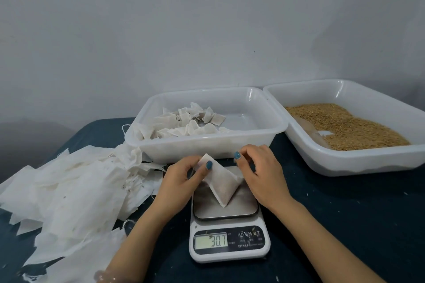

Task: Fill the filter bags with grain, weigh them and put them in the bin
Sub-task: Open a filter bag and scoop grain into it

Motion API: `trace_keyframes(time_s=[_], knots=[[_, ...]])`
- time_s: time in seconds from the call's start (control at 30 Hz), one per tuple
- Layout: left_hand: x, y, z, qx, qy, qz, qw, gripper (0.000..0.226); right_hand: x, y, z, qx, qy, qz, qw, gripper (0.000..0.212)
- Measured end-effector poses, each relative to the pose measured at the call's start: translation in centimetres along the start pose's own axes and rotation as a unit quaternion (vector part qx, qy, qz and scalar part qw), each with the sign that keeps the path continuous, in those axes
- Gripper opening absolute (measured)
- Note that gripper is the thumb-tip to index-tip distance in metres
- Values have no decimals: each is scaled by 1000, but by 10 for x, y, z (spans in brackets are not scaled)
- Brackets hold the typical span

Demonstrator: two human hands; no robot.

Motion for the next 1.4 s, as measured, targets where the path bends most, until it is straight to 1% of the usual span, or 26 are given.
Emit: trace_keyframes(time_s=[0.07, 0.13, 0.2, 0.27, 0.37, 0.43, 0.5, 0.57, 0.7, 0.77, 0.87, 0.93, 1.0, 1.07, 1.1, 1.13, 1.17, 1.23, 1.33, 1.4], knots=[[-1, 0, -4, -25, -11, -9, 1000, 16, -1, -1, 4, 31, 10, 8, 999, 22], [-2, -2, -5, -39, -6, -21, 999, 12, -2, -2, 7, 50, 5, 5, 999, 25], [-2, -1, -5, -36, -33, -33, 998, 10, -3, -2, 8, 58, 0, -1, 998, 25], [-1, 3, -6, -23, -73, -48, 996, 13, -2, -2, 9, 56, -3, -9, 998, 25], [0, 15, -15, -25, -111, -63, 991, 30, 2, -1, 6, 33, -6, -29, 999, 13], [3, 26, -28, -61, -90, -70, 992, 39, 4, 0, 5, 14, -6, -39, 999, 8], [7, 41, -42, -96, -61, -84, 990, 43, 5, 0, 4, 1, -4, -44, 999, 9], [12, 63, -55, -115, -40, -107, 987, 44, 5, 0, 5, -1, -3, -42, 999, 11], [13, 108, -71, -134, 11, -131, 982, 36, 5, -1, 7, 3, -2, -39, 999, 12], [11, 128, -73, -134, 21, -134, 982, 37, 5, -1, 7, 5, -6, -40, 999, 11], [3, 154, -67, -101, 17, -94, 990, 43, 4, -1, 9, 11, -11, -38, 999, 11], [-4, 165, -54, -93, 78, -43, 992, 43, 3, -2, 9, 11, -13, -33, 999, 11], [-12, 169, -36, -84, 170, 49, 981, 41, 3, -3, 7, 10, -16, -30, 999, 11], [-20, 168, -16, -41, 244, 170, 954, 41, 3, -3, 6, 8, -16, -28, 999, 11], [-21, 167, -9, -11, 258, 214, 942, 41, 3, -3, 6, 6, -15, -26, 1000, 11], [-19, 166, -5, 16, 257, 239, 936, 39, 3, -2, 6, 4, -15, -25, 1000, 11], [-17, 165, -3, 34, 245, 246, 937, 37, 3, -2, 5, 2, -15, -23, 1000, 11], [-11, 162, -2, 44, 212, 236, 947, 38, 3, -2, 5, -1, -17, -22, 1000, 11], [-4, 154, -6, 21, 187, 202, 961, 45, 3, -1, 5, 2, -16, -24, 1000, 11], [0, 147, -10, 0, 177, 176, 968, 45, 3, -1, 5, 6, -18, -24, 1000, 11]])
Point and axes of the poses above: each hand's wrist, its own y-axis towards the middle knuckle, its own x-axis out of the back of the hand, z = x × y, the point moved 2 cm from there along y, towards the middle knuckle, and after that the axes turned 8 degrees about -y, right-handed, at the moved point
